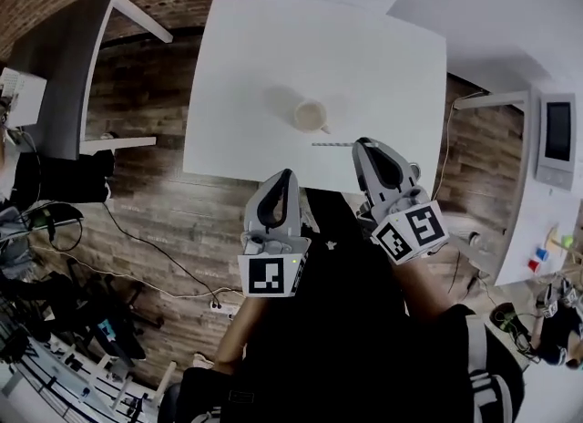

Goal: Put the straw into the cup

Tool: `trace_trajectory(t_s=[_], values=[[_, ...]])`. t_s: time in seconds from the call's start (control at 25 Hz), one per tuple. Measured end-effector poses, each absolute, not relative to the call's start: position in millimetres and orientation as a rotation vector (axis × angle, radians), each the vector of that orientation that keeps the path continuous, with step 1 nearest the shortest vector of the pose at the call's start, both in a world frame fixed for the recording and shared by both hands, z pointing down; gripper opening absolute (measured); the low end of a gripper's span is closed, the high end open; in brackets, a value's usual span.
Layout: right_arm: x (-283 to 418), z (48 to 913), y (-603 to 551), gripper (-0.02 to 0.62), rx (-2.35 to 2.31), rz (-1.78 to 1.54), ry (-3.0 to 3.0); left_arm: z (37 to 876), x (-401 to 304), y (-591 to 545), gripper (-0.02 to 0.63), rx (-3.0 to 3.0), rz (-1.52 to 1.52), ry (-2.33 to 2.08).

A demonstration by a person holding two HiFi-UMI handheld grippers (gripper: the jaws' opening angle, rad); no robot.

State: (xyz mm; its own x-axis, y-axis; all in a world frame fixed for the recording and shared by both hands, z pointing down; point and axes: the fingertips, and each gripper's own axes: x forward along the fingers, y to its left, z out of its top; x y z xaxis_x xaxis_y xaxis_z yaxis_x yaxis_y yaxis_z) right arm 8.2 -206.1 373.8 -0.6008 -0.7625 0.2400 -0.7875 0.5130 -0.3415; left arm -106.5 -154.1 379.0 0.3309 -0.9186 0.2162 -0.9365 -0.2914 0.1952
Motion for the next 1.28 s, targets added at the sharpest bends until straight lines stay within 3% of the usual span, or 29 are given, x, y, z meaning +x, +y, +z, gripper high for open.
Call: trace_trajectory(t_s=[1.28], values=[[5,487,-272,0.023,1.328,0.865,-2.576,451,-91,-208,0.005,2.198,0.224,-1.605]])
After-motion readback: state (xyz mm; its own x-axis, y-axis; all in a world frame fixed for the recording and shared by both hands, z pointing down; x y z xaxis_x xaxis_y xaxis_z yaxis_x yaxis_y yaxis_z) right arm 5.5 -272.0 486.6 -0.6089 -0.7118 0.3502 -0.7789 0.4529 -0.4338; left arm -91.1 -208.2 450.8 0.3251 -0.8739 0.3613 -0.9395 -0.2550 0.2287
